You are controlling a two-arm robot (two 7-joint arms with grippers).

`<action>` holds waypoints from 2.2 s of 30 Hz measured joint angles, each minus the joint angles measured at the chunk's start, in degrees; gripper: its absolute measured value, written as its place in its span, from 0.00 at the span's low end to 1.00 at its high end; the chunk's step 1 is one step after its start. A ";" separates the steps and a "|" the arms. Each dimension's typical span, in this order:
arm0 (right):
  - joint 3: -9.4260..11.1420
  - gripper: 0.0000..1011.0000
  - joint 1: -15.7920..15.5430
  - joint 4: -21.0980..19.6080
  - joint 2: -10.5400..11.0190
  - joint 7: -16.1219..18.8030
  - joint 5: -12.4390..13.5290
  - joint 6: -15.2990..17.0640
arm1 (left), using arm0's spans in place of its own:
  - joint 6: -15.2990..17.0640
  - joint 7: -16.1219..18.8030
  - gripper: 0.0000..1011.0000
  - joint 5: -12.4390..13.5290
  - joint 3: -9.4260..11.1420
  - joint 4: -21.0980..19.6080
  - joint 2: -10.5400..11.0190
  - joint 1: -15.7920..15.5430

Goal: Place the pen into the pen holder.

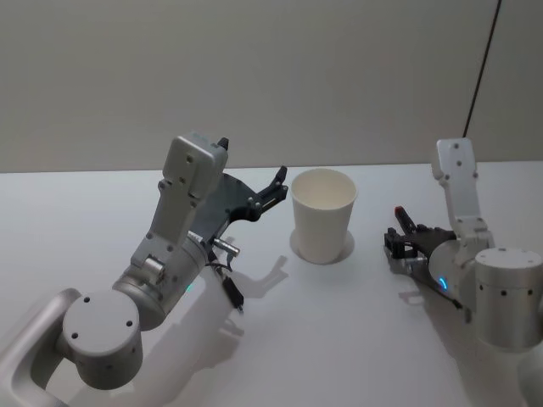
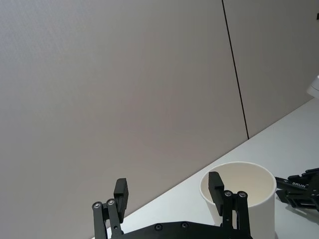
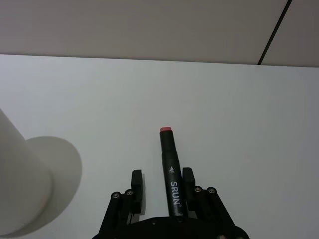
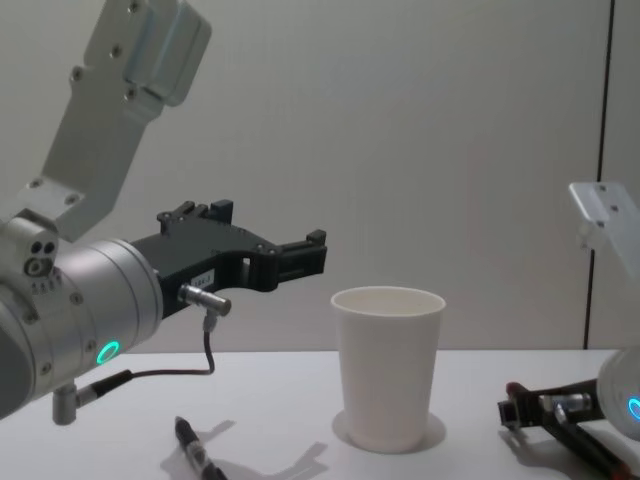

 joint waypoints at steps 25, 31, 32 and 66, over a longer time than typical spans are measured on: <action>1.30 0.19 0.50 0.40 -0.84 -2.46 1.22 0.43 | 0.00 0.00 0.99 0.00 0.00 0.00 0.00 0.00; 1.32 0.19 0.54 0.42 -0.85 -1.53 0.43 0.38 | 0.00 0.00 0.99 0.00 0.00 0.00 0.00 0.00; 1.32 0.19 0.54 0.43 -0.84 -1.37 0.32 0.30 | 0.00 0.00 0.99 0.00 0.00 0.00 0.00 0.00; 0.74 0.19 0.26 -3.87 0.74 7.10 -9.31 -18.60 | 0.00 0.00 0.99 0.00 0.00 0.00 0.00 0.00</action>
